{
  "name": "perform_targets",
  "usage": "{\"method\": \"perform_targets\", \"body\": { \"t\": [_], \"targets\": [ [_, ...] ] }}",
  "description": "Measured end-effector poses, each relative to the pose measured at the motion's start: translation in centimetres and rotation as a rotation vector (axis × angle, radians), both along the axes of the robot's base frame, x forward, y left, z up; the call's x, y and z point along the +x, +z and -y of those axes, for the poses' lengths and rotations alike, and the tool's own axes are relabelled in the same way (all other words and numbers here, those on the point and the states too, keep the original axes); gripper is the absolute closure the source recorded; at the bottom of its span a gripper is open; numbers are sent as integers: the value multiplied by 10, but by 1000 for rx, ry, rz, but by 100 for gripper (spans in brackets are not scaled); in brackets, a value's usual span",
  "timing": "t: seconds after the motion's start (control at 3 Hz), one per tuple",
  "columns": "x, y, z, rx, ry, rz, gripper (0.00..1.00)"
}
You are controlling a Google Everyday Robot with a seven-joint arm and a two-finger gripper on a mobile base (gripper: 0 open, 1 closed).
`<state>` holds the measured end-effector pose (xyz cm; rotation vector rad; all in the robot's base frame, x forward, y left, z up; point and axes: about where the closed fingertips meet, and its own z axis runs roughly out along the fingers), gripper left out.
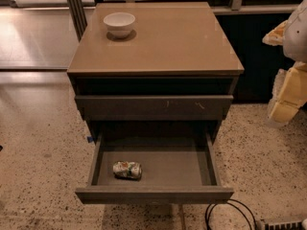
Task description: Pick 7up can from middle drawer and place on counter
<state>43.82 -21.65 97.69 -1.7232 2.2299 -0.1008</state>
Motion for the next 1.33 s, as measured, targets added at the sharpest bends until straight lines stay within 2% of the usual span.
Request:
{"method": "perform_targets", "body": {
  "t": [0.33,0.67,1.0,1.33],
  "targets": [
    [0,0,0,0,0,0,0],
    [3,-12,-2,47,-16,16,0],
    [10,-48,-25,134,-20,22,0],
    [23,-100,-56,229,6,19,0]
  ]
}}
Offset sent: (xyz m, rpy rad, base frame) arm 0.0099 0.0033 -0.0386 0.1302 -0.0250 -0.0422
